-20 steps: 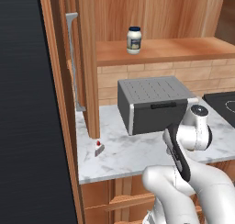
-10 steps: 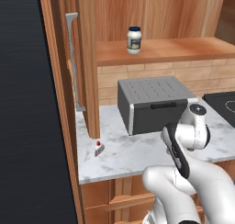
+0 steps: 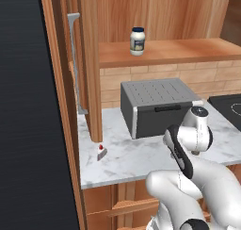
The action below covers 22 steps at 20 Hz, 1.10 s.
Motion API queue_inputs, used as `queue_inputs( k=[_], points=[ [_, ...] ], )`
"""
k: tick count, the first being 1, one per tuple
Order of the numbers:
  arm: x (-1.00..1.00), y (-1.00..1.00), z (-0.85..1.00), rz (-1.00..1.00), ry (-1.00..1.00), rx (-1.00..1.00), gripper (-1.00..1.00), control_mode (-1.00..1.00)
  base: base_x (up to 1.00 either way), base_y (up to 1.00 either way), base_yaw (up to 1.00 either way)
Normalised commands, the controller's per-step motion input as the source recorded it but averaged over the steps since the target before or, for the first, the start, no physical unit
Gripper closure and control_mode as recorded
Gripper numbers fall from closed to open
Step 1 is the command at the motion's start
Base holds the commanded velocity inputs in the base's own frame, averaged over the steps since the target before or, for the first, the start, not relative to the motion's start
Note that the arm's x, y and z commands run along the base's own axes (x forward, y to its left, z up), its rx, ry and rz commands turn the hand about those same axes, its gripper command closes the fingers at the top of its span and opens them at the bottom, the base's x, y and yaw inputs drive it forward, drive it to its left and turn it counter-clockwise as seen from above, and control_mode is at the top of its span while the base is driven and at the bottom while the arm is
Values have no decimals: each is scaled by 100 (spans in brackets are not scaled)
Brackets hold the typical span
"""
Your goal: There are various items on the counter. Only move the condiments/shakers into the cabinet.
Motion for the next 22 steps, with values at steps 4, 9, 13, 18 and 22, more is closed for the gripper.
queue_inputs(
  k=[4,9,13,18,22],
  points=[
    [0,0,-38,0,-1,-7,-100,-100,0,0,0],
    [4,8,-29,0,-1,-5,-100,-100,0,0,0],
    [12,26,-21,0,0,0,-100,-100,0,0,0],
    [11,13,-18,0,0,0,-100,-100,0,0,0],
    [7,5,-15,0,-1,0,-100,-100,0,0,0]
  ],
)
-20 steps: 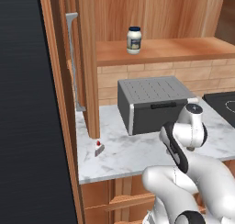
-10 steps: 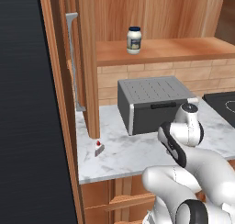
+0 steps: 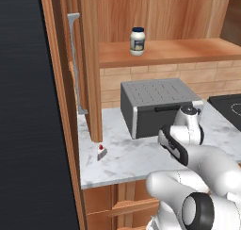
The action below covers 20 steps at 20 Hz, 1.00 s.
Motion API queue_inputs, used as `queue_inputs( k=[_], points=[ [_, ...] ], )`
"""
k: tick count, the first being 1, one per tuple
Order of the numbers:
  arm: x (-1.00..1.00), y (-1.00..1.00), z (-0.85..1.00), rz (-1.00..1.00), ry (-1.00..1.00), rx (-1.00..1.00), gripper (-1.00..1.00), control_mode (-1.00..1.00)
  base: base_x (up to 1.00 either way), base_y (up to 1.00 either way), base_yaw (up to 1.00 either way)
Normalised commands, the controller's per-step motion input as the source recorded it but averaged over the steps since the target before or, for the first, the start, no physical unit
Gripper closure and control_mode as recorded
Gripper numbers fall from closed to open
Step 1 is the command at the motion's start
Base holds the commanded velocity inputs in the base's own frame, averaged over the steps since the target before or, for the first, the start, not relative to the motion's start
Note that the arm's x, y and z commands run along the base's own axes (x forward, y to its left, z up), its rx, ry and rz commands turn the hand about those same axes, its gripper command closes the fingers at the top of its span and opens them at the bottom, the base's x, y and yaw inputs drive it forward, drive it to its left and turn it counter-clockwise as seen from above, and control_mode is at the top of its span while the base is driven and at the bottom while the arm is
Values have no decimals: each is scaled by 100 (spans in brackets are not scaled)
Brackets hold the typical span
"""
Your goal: There are various items on the counter. Only move the condiments/shakers into the cabinet.
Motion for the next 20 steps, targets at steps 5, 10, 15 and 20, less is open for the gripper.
queue_inputs(
  k=[5,10,15,20],
  points=[
    [0,0,-23,0,-2,-1,-100,-100,0,0,0],
    [0,-1,-4,0,0,0,-100,-100,0,0,0],
    [0,0,-1,0,0,0,-100,-100,0,0,0],
    [0,0,-2,0,0,0,100,-100,0,0,0]
  ],
)
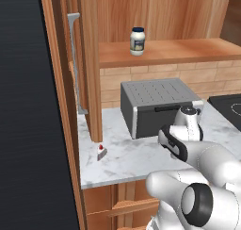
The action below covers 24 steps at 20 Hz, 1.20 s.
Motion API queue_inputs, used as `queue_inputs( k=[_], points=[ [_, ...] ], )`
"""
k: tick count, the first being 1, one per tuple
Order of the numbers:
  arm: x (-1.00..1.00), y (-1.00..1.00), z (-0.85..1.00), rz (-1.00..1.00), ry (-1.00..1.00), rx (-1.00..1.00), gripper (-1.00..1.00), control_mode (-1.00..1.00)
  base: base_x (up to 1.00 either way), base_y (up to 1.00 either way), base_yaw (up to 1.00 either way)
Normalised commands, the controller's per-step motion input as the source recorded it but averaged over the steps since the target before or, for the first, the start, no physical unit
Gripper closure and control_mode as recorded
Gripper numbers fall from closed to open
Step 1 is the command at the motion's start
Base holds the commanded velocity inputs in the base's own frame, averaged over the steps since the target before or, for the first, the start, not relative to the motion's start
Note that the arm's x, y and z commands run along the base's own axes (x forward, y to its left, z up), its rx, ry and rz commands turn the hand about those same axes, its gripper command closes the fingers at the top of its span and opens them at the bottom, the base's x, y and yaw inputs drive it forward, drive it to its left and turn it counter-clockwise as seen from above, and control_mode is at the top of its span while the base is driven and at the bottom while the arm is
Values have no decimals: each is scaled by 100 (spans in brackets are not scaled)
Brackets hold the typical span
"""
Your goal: There are various items on the counter. Only move the condiments/shakers into the cabinet.
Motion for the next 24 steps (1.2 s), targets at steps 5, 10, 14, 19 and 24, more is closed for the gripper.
queue_inputs(
  k=[5,10,14,19,24],
  points=[
    [0,0,0,0,0,0,100,-100,0,0,0],
    [0,0,19,-1,2,1,100,-100,0,0,0],
    [-3,0,89,0,0,1,100,-100,0,0,0],
    [-6,-1,100,0,-5,0,100,-100,0,0,0],
    [-14,-1,100,0,-17,0,100,-100,0,0,0]
  ],
)
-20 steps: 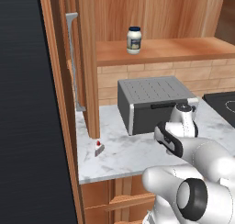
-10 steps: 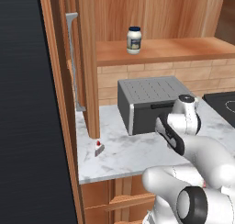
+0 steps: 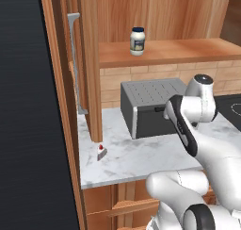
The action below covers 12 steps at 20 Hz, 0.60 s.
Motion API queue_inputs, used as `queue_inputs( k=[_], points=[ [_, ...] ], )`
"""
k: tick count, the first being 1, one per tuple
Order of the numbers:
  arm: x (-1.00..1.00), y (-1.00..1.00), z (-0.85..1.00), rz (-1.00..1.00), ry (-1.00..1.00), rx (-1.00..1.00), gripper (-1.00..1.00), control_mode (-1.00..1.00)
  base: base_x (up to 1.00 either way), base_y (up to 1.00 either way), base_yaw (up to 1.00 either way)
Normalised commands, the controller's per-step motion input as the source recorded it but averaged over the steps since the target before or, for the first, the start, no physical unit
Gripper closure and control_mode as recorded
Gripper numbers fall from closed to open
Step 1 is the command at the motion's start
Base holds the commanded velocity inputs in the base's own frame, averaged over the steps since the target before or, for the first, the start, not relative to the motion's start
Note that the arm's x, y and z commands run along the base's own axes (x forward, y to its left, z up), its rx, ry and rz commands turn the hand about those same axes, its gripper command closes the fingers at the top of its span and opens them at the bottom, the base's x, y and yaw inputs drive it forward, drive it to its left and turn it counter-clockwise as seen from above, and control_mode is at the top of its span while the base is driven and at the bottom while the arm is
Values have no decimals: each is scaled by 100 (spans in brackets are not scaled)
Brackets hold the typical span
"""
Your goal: There are various items on the counter. Only move the condiments/shakers into the cabinet.
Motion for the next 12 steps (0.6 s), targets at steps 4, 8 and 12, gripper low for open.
queue_inputs(
  k=[4,8,12],
  points=[
    [-18,-2,100,0,-23,0,100,-100,0,0,0],
    [-21,-1,100,0,-22,0,100,-100,0,0,0],
    [-24,-13,100,5,-35,-2,100,-100,0,0,0]
  ],
)
